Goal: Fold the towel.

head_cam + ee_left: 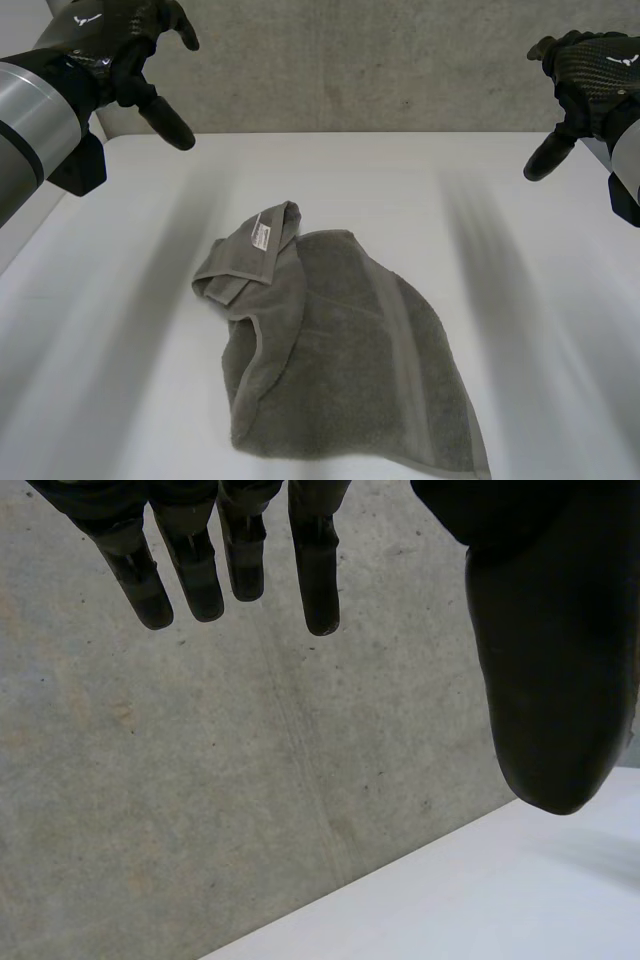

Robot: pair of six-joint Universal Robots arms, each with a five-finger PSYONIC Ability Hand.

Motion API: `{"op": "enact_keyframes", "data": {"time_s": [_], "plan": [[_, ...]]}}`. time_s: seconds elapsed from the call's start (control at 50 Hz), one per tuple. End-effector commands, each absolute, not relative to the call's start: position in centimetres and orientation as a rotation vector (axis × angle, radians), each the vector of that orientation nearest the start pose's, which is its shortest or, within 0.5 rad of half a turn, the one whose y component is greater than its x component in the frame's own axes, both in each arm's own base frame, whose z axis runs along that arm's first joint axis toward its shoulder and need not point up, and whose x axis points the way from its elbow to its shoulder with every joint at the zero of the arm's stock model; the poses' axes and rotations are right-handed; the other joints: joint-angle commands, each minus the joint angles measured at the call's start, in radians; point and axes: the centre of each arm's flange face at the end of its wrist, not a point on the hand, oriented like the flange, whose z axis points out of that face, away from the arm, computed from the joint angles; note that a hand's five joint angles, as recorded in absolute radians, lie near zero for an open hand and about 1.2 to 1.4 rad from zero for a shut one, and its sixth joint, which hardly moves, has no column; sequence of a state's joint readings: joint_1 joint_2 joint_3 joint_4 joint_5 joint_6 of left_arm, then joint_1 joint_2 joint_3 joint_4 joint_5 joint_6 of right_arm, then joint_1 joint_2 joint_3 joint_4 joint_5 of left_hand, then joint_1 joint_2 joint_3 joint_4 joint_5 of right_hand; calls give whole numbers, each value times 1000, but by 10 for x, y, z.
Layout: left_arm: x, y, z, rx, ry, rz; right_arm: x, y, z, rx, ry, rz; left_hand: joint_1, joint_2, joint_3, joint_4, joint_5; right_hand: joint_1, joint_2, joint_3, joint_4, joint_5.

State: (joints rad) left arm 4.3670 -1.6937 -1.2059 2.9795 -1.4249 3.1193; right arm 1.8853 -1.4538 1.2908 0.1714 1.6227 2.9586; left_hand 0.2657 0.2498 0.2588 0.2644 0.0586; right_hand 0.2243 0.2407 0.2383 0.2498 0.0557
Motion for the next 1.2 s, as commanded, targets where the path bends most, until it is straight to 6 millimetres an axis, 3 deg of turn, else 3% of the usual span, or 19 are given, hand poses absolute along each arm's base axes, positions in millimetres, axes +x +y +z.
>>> {"op": "enact_keyframes", "data": {"time_s": [0.02, 0.16, 0.2, 0.26, 0.3, 0.32, 0.36, 0.42, 0.46, 0.48, 0.52, 0.68, 0.74, 0.96, 1.12, 1.2], "plan": [[-250, -267, 366, 609, 2327, -2526, 222, -274, 344, -517, 2131, -2189, -73, -57, -66, -71, -40, -50, -66, -64, -75, -56], [-251, -269, 358, 652, 2324, -2489, 224, -269, 341, -614, 2163, -2164, -73, -57, -66, -71, -40, -50, -66, -64, -75, -56], [-252, -270, 353, 676, 2330, -2466, 232, -255, 326, -830, 2215, -2030, -73, -57, -66, -71, -40, -50, -66, -64, -75, -56], [-257, -271, 338, 786, 2352, -2407, 237, -244, 317, -967, 2230, -1925, -73, -57, -66, -71, -40, -50, -66, -64, -75, -56], [-266, -269, 315, 995, 2378, -2325, 243, -217, 292, -1209, 2266, -1656, -76, -60, -69, -74, -43, -50, -66, -64, -75, -56], [-266, -269, 315, 996, 2378, -2325, 243, -217, 291, -1210, 2266, -1655, -76, -60, -69, -74, -43, -50, -66, -64, -75, -56], [-274, -266, 290, 1240, 2375, -2233, 243, -194, 267, -1344, 2281, -1423, -73, -57, -66, -71, -40, -50, -66, -64, -75, -56], [-277, -265, 276, 1351, 2360, -2179, 243, -187, 256, -1364, 2281, -1358, -73, -57, -66, -71, -40, -50, -66, -64, -75, -56], [-280, -263, 247, 1533, 2301, -2059, 244, -174, 235, -1387, 2269, -1280, -73, -57, -66, -71, -40, -50, -66, -64, -75, -56], [-280, -263, 247, 1533, 2301, -2059, 244, -174, 235, -1387, 2269, -1279, -73, -57, -66, -71, -40, -50, -66, -64, -75, -56], [-279, -262, 220, 1662, 2239, -1929, 245, -162, 214, -1408, 2252, -1249, -70, -54, -63, -69, -37, -50, -66, -64, -75, -56], [-275, -252, 175, 1838, 2206, -1725, 237, -137, 166, -1425, 2245, -1236, -52, -36, -45, -51, -20, -50, -66, -64, -75, -56], [-275, -249, 168, 1851, 2231, -1700, 233, -129, 152, -1423, 2248, -1232, -43, -28, -37, -42, -11, -50, -66, -64, -75, -56], [-278, -254, 162, 1841, 2189, -1745, 227, -119, 134, -1411, 2246, -1264, 27, 43, 34, 28, 60, -34, -50, -48, -59, -40], [-279, -254, 150, 1851, 2211, -1724, 227, -119, 130, -1406, 2226, -1319, 341, 356, 347, 342, 373, 86, 70, 72, 61, 80], [-280, -253, 147, 1856, 2220, -1714, 227, -120, 129, -1405, 2219, -1331, 367, 383, 374, 369, 400, 174, 158, 160, 149, 168]]}}
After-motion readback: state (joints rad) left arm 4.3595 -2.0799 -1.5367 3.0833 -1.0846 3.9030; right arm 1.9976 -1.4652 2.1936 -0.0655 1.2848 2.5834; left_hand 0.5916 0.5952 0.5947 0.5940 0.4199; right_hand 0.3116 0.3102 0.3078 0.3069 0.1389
